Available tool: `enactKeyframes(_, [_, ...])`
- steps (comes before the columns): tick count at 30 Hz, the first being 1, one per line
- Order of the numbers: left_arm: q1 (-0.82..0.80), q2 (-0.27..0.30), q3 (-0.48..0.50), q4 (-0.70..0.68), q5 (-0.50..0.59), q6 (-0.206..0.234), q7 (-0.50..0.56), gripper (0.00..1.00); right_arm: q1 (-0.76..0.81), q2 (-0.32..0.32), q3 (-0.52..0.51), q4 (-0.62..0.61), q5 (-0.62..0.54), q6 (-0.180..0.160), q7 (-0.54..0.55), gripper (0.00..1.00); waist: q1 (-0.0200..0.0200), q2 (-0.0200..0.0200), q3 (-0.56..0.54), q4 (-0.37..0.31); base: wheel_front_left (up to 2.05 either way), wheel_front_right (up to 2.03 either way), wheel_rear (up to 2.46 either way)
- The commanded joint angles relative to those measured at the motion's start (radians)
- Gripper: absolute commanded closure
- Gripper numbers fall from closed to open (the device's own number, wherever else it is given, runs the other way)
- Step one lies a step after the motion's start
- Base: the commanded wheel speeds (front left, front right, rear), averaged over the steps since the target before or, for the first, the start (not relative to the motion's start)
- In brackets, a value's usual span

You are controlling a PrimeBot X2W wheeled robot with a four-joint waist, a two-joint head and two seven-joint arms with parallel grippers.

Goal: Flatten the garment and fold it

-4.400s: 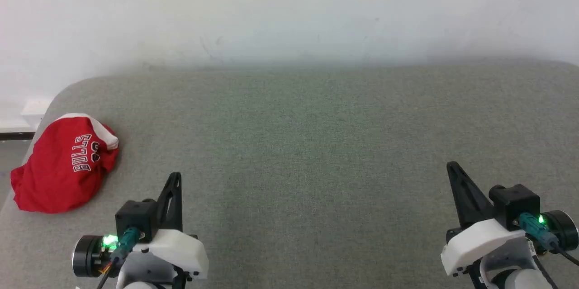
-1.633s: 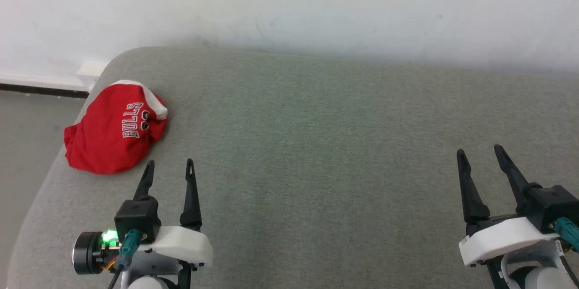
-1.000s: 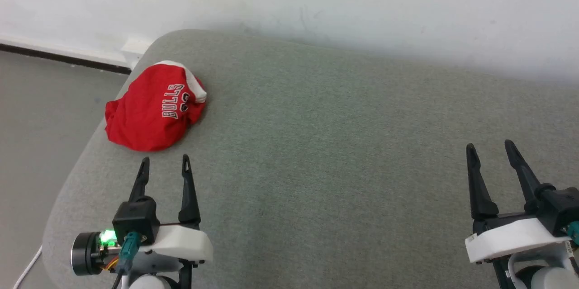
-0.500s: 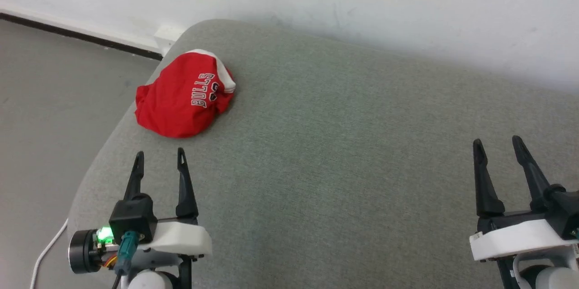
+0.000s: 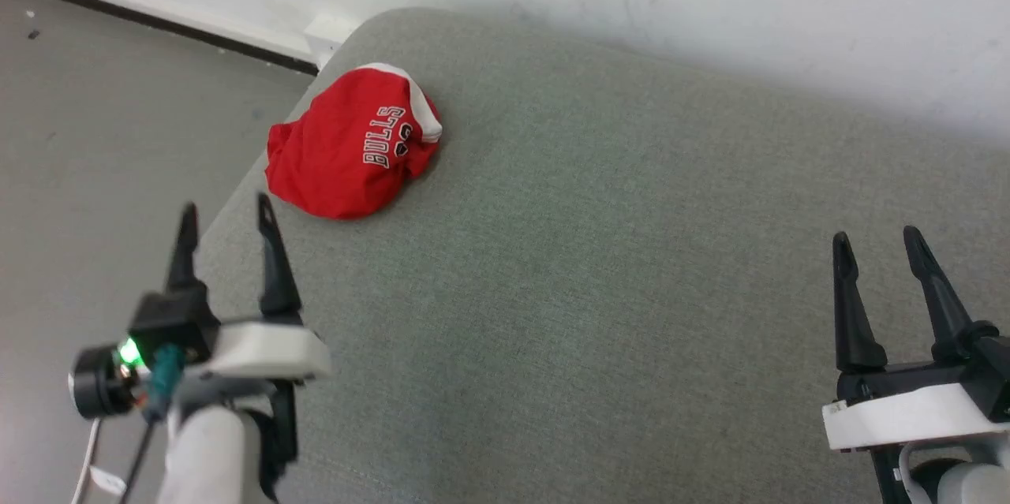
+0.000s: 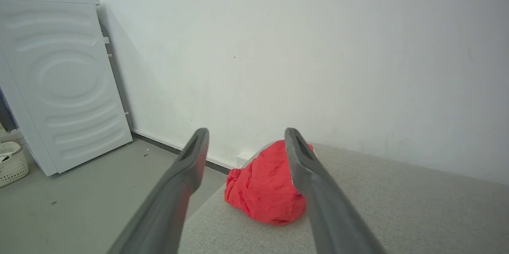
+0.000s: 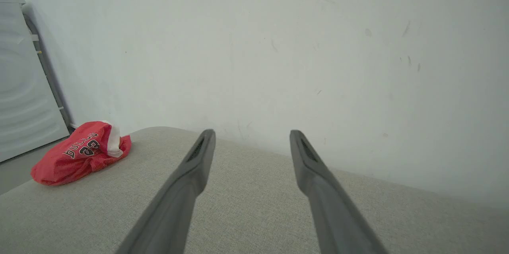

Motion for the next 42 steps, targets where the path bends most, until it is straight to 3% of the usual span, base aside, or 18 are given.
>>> enactKeyframes(1, [-0.033,0.011,0.012,0.012,-0.008,-0.006,-0.011,0.00,-0.006,0.003,0.000,-0.007,-0.007,-0.002,-0.010,0.00,0.0000,0.0000,0.020,0.009,0.00,0.00,0.00])
enactKeyframes(7, [-0.231,0.098,0.082,0.167,-0.037,-0.070,-0.023,0.00,-0.042,0.003,0.011,-0.027,-0.036,-0.002,-0.022,0.00,0.0000,0.0000,0.094,-0.010,0.00,0.00,0.00])
enactKeyframes(11, [-0.370,0.171,0.091,0.307,-0.066,-0.143,-0.016,0.00,-0.069,0.003,0.011,-0.039,-0.054,-0.002,-0.031,0.00,0.0000,0.0000,0.153,-0.034,0.00,0.00,0.00])
enactKeyframes(15, [-0.535,0.236,0.086,0.418,-0.114,-0.230,0.063,0.00,-0.105,0.003,0.003,-0.058,-0.069,-0.002,-0.039,0.00,0.0000,0.0000,0.235,-0.061,0.00,0.00,0.00])
enactKeyframes(20, [-0.723,0.305,0.028,0.553,-0.155,-0.292,0.223,0.00,-0.155,0.003,-0.005,-0.080,-0.086,-0.002,-0.049,0.00,0.0000,0.0000,0.333,-0.091,0.00,0.00,0.00])
enactKeyframes(25, [-0.836,0.364,-0.106,0.670,-0.268,-0.308,0.466,0.00,-0.188,0.003,-0.003,-0.093,-0.095,-0.002,-0.060,0.00,0.0000,0.0000,0.405,-0.126,0.00,0.00,0.00])
enactKeyframes(31, [-0.897,0.451,-0.272,0.719,-0.501,-0.315,0.768,0.00,-0.218,0.004,0.008,-0.104,-0.097,-0.002,-0.072,0.00,0.0000,0.0000,0.471,-0.162,0.00,0.00,0.00])
enactKeyframes(36, [-0.878,0.483,-0.354,0.734,-0.607,-0.316,0.874,0.00,-0.234,0.004,0.022,-0.102,-0.093,-0.002,-0.073,0.00,0.0000,0.0000,0.487,-0.191,0.00,0.00,0.00])
enactKeyframes(42, [-0.833,0.495,-0.487,0.738,-0.644,-0.316,0.930,0.00,-0.237,0.004,0.041,-0.094,-0.086,-0.002,-0.073,0.00,0.0000,0.0000,0.481,-0.212,0.00,0.00,0.00])
